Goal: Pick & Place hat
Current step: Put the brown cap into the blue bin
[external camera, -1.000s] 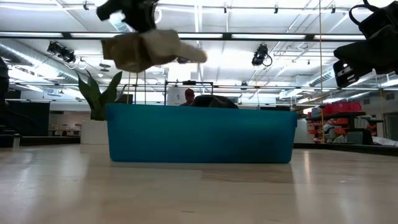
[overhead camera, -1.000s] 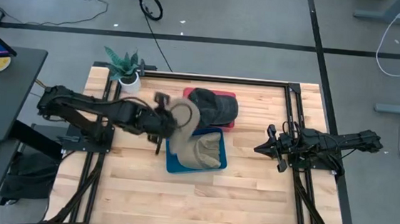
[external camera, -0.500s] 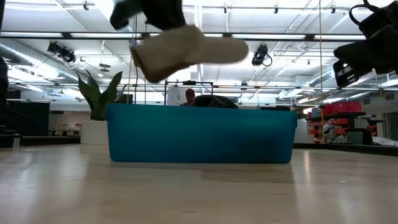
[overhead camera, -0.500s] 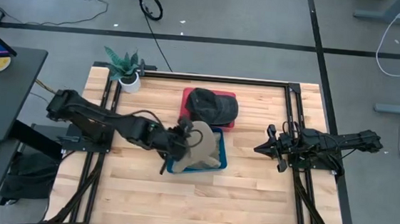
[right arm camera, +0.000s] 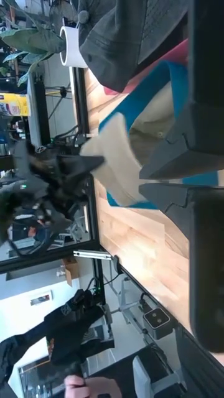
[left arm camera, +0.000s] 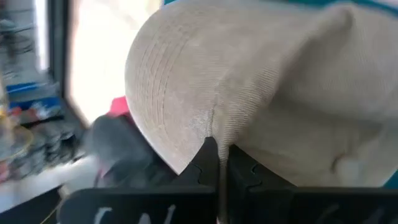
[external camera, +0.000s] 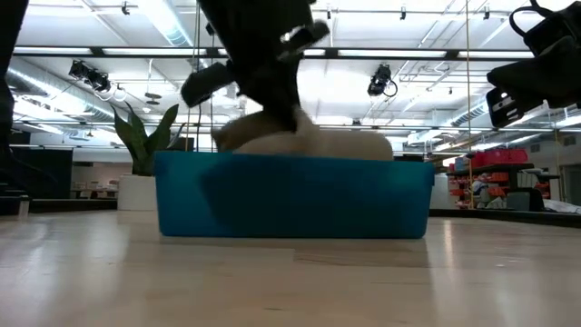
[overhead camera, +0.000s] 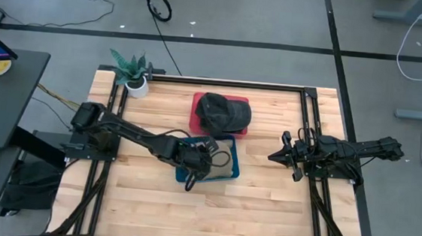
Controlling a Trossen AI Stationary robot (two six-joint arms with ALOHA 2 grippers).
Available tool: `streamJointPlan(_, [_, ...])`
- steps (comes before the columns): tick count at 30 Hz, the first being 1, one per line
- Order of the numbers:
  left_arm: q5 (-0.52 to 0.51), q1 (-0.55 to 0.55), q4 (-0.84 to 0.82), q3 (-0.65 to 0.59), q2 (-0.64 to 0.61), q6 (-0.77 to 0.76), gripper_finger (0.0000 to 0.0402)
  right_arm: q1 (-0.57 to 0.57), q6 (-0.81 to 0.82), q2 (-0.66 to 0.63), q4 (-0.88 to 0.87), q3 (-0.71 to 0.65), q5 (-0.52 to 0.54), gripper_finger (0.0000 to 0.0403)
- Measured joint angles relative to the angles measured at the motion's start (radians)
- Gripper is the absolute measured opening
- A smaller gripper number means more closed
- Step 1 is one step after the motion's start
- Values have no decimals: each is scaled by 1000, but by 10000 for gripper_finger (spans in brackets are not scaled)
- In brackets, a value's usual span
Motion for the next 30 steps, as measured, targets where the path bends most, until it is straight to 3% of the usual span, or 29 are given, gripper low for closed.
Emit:
streamJointPlan(8, [157,41,15,1,87,-105,10,0,0,0,0,0,0,27])
streamJointPlan(16, [158,74,37,3,136,-206,50,0,0,0,0,0,0,27])
streamJointPlan(26, [137,60,86,0,121,-299,166,0,0,0,0,0,0,27])
streamJointPlan(30, [79,58,116,0,118,-433,198,0,0,0,0,0,0,27])
